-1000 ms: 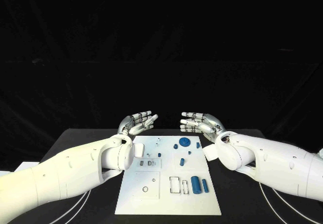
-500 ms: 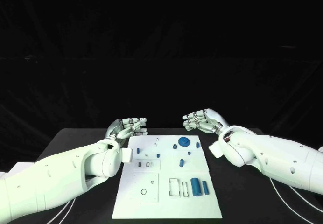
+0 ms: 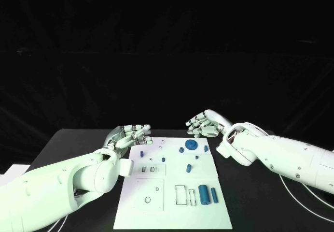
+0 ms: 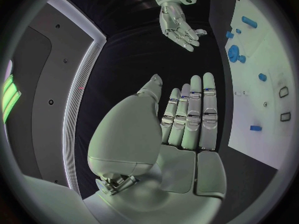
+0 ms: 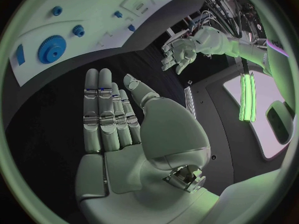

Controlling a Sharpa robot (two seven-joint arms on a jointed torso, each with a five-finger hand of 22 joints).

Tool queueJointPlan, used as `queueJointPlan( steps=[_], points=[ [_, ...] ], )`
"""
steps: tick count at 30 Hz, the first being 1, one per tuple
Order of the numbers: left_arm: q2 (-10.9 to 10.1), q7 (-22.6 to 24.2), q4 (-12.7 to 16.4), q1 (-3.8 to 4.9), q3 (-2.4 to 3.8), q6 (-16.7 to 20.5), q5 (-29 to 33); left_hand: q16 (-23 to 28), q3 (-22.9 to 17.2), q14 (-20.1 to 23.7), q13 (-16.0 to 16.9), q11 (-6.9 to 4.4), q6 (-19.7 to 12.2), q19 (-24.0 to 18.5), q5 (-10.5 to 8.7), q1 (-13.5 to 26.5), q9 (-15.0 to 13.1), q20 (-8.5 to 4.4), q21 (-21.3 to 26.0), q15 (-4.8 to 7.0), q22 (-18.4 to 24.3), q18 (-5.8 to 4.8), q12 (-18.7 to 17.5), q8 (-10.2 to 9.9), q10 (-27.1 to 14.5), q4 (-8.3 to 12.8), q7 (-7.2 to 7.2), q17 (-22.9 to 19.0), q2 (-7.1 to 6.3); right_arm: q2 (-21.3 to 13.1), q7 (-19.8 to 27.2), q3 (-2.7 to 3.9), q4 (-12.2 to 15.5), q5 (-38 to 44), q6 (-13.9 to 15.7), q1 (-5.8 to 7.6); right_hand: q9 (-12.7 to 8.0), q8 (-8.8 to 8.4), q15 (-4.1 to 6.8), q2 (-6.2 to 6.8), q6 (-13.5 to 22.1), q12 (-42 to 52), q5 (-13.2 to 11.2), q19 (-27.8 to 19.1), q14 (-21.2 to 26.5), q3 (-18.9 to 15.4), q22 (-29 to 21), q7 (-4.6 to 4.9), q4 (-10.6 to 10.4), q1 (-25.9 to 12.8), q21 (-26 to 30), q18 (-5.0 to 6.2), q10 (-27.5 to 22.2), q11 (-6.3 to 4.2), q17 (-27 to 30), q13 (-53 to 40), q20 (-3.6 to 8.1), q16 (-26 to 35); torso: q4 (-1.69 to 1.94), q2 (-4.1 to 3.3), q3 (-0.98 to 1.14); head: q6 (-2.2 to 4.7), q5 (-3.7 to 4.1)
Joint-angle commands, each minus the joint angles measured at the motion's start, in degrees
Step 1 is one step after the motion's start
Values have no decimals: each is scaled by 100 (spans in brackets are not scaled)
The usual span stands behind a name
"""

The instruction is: Assemble the parts on the task board

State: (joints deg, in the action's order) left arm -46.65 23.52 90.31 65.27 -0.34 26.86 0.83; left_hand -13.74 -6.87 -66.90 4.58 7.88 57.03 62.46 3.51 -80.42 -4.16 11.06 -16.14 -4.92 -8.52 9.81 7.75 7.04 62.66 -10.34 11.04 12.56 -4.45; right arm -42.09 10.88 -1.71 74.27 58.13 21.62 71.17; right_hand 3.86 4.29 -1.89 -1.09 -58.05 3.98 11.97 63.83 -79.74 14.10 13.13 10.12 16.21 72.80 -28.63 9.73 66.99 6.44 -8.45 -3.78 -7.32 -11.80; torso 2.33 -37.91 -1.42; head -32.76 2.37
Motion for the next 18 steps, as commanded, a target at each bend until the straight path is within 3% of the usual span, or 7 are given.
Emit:
queueJointPlan(
  steps=[1, 8, 13, 17, 18],
  points=[
    [-82, -82, 247, 16, 22, -249, 11, 37, 12, -8, -13, 24, -10, 34, -19, 28, 8, -2, -5, -13, -8, 52, -52, -41, -14, 40, 18, 19, 34, 26, -781, 11, 16, 1863, -520, 35, 6, -37, 99, 60, -97, -19, -27, 137, -312, 40, 246, -41, -21, -12, -411, 59, 149, -80, -161, -9, 97, -191, 88, -195, -28, 48, 70],
    [-248, -126, 636, 32, 71, -291, 47, 65, 24, 12, -18, 34, -18, 35, -19, 50, 13, 2, 7, -22, -4, 47, -85, -65, -27, 59, 27, 43, 34, 87, -1153, 38, 24, 2919, -760, 74, -1, -56, 211, 153, -179, -39, -32, 163, -678, 138, 712, -118, -58, -136, -1141, 63, 269, -159, -570, -12, 197, -646, 168, -378, -45, 114, 132],
    [-334, -153, 817, 61, 86, -316, 54, 74, 31, 17, -20, 37, -20, 35, -20, 61, 14, 3, 11, -25, -3, 46, -96, -73, -32, 64, 29, 51, 33, 122, -1288, 48, 40, 3265, -918, 92, -1, -59, 252, 222, -194, -35, -30, 148, -663, 256, 1086, -161, -115, -233, -1694, 64, 243, -179, -1101, -20, 220, -1440, 206, -470, -54, 149, 164],
    [-370, -169, 890, 80, 90, -330, 56, 86, 40, 24, -22, 42, -24, 37, -20, 74, 15, 5, 16, -29, -1, 45, -110, -84, -38, 72, 34, 63, 31, 155, -1348, 51, 51, 3406, -1020, 99, 2, -57, 264, 272, -210, -35, -39, 544, -685, 343, 2436, -177, -175, -293, -2794, -110, 206, -185, -1574, -28, 222, -2161, 220, -528, -58, 152, 162],
    [-376, -174, 906, 84, 91, -336, 56, 88, 42, 25, -22, 43, -25, 38, -20, 77, 16, 6, 17, -29, -1, 45, -113, -87, -40, 74, 36, 66, 30, 167, -1372, 51, 53, 3465, -1056, 101, 3, -57, 259, 290, -218, -33, -41, 647, -692, 389, 2874, -189, -202, -302, -3159, -162, 201, -179, -2290, -34, 223, -2961, 224, -543, -59, 154, 169]
  ],
)
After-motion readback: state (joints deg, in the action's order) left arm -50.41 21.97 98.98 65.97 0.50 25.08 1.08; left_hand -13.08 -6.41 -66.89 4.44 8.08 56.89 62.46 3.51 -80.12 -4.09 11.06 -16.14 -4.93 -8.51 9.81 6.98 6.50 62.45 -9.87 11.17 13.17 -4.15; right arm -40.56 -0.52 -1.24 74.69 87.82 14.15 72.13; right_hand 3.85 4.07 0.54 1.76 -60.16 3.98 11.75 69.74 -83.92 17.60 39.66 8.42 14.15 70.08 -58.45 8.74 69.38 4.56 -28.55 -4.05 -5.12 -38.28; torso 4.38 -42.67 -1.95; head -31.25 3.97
